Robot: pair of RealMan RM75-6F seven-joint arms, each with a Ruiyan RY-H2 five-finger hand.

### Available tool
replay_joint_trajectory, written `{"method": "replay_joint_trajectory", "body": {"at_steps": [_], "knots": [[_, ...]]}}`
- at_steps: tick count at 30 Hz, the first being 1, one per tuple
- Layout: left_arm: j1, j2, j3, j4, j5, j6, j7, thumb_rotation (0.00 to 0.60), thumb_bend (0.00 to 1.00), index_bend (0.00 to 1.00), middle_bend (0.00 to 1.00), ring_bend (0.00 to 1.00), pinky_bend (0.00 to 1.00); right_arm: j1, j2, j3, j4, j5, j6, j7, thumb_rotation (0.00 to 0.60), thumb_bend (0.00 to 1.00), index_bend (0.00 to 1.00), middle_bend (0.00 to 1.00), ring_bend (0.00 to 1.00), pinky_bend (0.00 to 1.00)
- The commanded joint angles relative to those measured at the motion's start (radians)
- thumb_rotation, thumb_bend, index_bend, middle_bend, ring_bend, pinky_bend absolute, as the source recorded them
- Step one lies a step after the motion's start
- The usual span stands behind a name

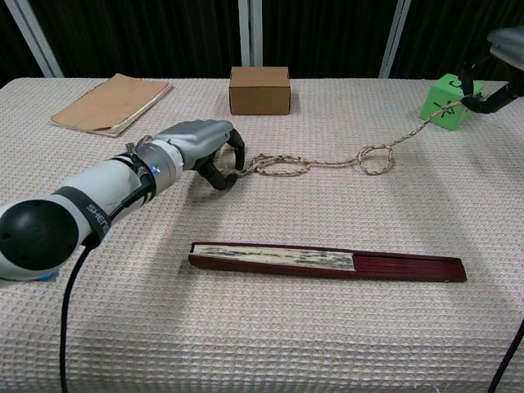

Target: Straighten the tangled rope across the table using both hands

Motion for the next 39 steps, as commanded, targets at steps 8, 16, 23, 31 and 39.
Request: {"method": "replay_joint_trajectory", "body": {"at_steps": [8, 16, 23, 31, 39], "knots": [[0.005, 0.0, 0.002, 0.009, 0.002, 0.013, -0.002, 0.6, 0.53, 0.55, 0.21, 0.11, 0.14, -0.014, -0.001, -0.002, 0.004, -0.004, 0.009, 0.028, 0.6, 0.66, 0.7, 0.31, 0.12, 0.15], [0.095, 0.122, 0.032, -0.104, 0.073, 0.122, -0.054, 0.6, 0.52, 0.57, 0.22, 0.11, 0.14, -0.058, 0.04, -0.008, -0.03, -0.033, 0.053, 0.086, 0.6, 0.66, 0.7, 0.32, 0.12, 0.15], [0.255, 0.304, 0.099, -0.213, 0.132, 0.256, -0.123, 0.6, 0.52, 0.58, 0.22, 0.11, 0.14, -0.103, 0.078, -0.02, -0.035, -0.052, 0.076, 0.148, 0.6, 0.66, 0.72, 0.33, 0.12, 0.15], [0.375, 0.401, 0.13, -0.186, 0.108, 0.289, -0.196, 0.6, 0.52, 0.58, 0.22, 0.11, 0.14, -0.134, 0.073, -0.032, 0.023, -0.037, 0.056, 0.191, 0.6, 0.67, 0.73, 0.33, 0.12, 0.15], [0.42, 0.396, 0.14, -0.086, 0.095, 0.242, -0.256, 0.6, 0.52, 0.58, 0.22, 0.11, 0.14, -0.147, 0.034, -0.043, 0.108, -0.027, 0.021, 0.217, 0.6, 0.67, 0.73, 0.33, 0.12, 0.15]]}}
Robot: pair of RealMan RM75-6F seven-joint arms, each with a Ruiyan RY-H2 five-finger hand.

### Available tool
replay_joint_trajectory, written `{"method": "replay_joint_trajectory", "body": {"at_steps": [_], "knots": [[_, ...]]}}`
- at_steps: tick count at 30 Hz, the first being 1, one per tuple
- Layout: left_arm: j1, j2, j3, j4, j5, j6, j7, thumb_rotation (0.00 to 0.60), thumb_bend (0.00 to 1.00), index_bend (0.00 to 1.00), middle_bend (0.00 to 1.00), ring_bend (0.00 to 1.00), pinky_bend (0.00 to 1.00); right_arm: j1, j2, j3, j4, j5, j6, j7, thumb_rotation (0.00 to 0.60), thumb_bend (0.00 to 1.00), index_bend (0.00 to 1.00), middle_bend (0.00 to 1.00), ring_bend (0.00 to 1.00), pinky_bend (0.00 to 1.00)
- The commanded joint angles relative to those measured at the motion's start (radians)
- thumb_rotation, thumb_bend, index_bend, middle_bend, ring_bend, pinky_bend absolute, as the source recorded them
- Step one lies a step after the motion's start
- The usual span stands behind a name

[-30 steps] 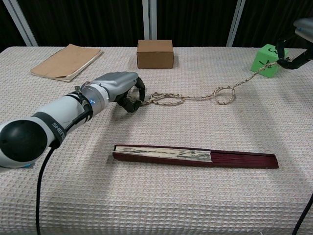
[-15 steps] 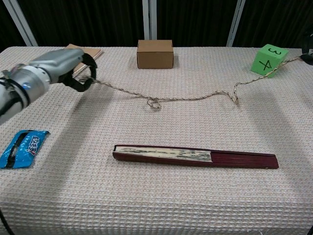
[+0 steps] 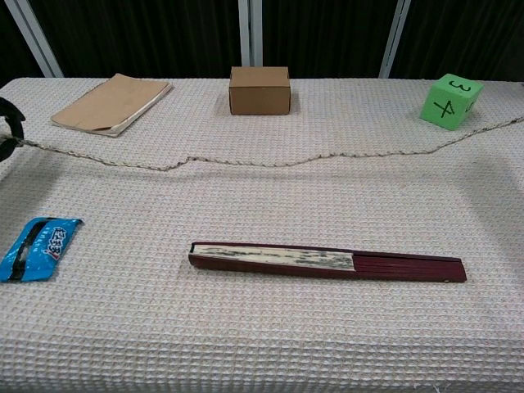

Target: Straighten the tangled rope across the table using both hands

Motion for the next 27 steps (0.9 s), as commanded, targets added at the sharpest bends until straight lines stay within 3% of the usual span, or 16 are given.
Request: {"method": "replay_joint_trajectory", "body": {"at_steps": [1, 17, 22, 27], "knots": [[0.011, -0.013, 0.004, 0.047, -0.003, -0.026, -0.02, 0.6, 0.52, 0.58, 0.22, 0.11, 0.14, -0.004, -0.023, -0.006, 0.038, 0.0, -0.012, 0.006, 0.6, 0.67, 0.73, 0.33, 0.12, 0.15], [0.009, -0.07, -0.015, 0.171, 0.019, -0.089, -0.054, 0.6, 0.52, 0.58, 0.22, 0.11, 0.14, -0.028, -0.136, -0.029, 0.198, -0.034, -0.042, 0.072, 0.6, 0.66, 0.71, 0.32, 0.12, 0.15], [0.013, -0.078, -0.013, 0.181, 0.041, -0.079, -0.05, 0.6, 0.52, 0.56, 0.22, 0.11, 0.14, -0.035, -0.174, -0.035, 0.25, -0.049, -0.054, 0.101, 0.6, 0.56, 0.63, 0.3, 0.12, 0.14], [0.022, -0.072, -0.009, 0.168, 0.056, -0.07, -0.043, 0.6, 0.48, 0.43, 0.21, 0.11, 0.14, -0.046, -0.189, -0.034, 0.269, -0.067, -0.044, 0.129, 0.6, 0.39, 0.45, 0.25, 0.1, 0.13]]}}
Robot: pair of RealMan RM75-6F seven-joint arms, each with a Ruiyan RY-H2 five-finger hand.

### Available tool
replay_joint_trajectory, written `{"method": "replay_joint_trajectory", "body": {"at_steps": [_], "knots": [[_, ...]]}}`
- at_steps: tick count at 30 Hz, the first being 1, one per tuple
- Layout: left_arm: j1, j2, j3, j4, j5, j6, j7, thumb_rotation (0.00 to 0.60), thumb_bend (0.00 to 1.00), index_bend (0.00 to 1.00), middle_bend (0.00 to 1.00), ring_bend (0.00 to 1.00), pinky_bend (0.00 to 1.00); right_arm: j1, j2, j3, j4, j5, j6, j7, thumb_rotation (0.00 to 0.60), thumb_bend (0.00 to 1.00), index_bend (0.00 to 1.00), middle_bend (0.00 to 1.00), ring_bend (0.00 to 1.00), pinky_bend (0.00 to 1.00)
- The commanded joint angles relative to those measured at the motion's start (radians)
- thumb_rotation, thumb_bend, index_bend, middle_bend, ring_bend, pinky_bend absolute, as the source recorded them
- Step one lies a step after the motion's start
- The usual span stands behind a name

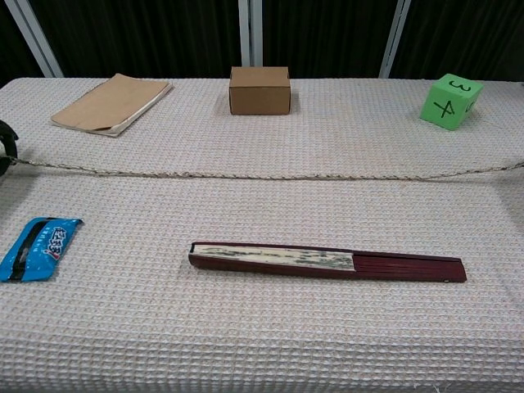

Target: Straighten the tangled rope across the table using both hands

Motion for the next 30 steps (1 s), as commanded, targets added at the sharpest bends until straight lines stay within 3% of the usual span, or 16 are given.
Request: {"method": "replay_joint_trajectory", "body": {"at_steps": [1, 6, 8, 12, 21, 26, 30], "knots": [[0.006, 0.005, 0.001, -0.011, 0.005, 0.006, 0.005, 0.6, 0.47, 0.4, 0.2, 0.11, 0.14, -0.009, -0.001, 0.003, -0.002, -0.009, 0.011, 0.014, 0.6, 0.35, 0.39, 0.24, 0.1, 0.13], [0.029, 0.051, -0.01, -0.097, 0.0, 0.035, 0.022, 0.6, 0.35, 0.27, 0.17, 0.11, 0.14, -0.039, 0.056, 0.014, -0.091, -0.03, 0.076, 0.022, 0.6, 0.21, 0.16, 0.19, 0.08, 0.11], [0.047, 0.083, -0.018, -0.146, 0.009, 0.08, 0.022, 0.6, 0.31, 0.25, 0.17, 0.11, 0.14, -0.058, 0.1, 0.015, -0.15, -0.047, 0.124, 0.003, 0.6, 0.19, 0.13, 0.19, 0.08, 0.11], [0.095, 0.174, -0.026, -0.262, 0.048, 0.181, 0.002, 0.6, 0.26, 0.24, 0.17, 0.11, 0.14, -0.107, 0.22, 0.023, -0.307, -0.068, 0.201, 0.012, 0.6, 0.18, 0.11, 0.18, 0.08, 0.11], [0.26, 0.456, 0.053, -0.54, 0.236, 0.41, -0.118, 0.6, 0.25, 0.26, 0.17, 0.11, 0.13, -0.256, 0.499, -0.02, -0.62, -0.152, 0.372, 0.033, 0.6, 0.21, 0.11, 0.17, 0.07, 0.11], [0.357, 0.558, 0.115, -0.667, 0.31, 0.514, -0.15, 0.6, 0.25, 0.26, 0.18, 0.11, 0.13, -0.329, 0.563, -0.062, -0.71, -0.201, 0.45, 0.044, 0.6, 0.21, 0.12, 0.17, 0.07, 0.11], [0.425, 0.577, 0.16, -0.715, 0.367, 0.6, -0.111, 0.6, 0.25, 0.27, 0.18, 0.11, 0.13, -0.37, 0.558, -0.095, -0.743, -0.235, 0.489, 0.032, 0.6, 0.21, 0.12, 0.17, 0.07, 0.11]]}}
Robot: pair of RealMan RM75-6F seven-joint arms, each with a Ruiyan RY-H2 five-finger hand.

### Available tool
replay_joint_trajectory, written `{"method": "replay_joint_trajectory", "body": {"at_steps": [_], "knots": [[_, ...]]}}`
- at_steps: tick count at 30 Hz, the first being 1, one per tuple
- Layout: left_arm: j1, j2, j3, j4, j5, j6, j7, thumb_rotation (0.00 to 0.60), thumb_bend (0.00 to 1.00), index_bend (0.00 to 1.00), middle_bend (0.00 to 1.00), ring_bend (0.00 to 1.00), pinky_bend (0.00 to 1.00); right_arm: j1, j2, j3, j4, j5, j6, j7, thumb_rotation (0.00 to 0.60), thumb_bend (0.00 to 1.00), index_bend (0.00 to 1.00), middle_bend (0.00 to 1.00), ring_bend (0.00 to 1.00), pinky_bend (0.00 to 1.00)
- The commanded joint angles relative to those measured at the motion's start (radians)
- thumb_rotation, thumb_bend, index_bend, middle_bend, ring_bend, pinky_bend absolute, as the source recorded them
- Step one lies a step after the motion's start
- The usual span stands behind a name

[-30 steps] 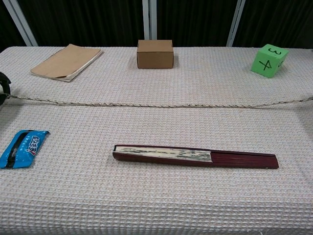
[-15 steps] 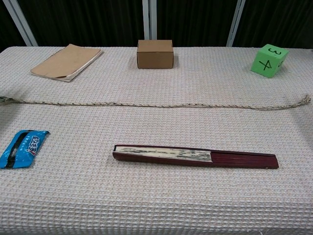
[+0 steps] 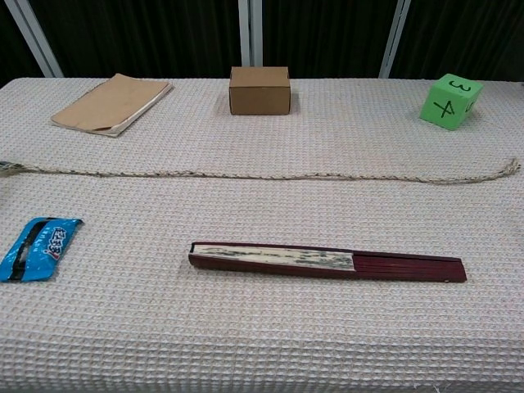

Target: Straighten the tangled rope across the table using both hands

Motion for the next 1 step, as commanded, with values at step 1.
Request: {"method": "replay_joint_trajectory", "body": {"at_steps": [1], "knots": [[0.067, 0.017, 0.051, -0.05, 0.058, 0.073, 0.028, 0.6, 0.25, 0.27, 0.18, 0.11, 0.13, -0.027, -0.003, -0.028, -0.025, -0.033, 0.023, -0.005, 0.6, 0.21, 0.12, 0.17, 0.07, 0.11]]}}
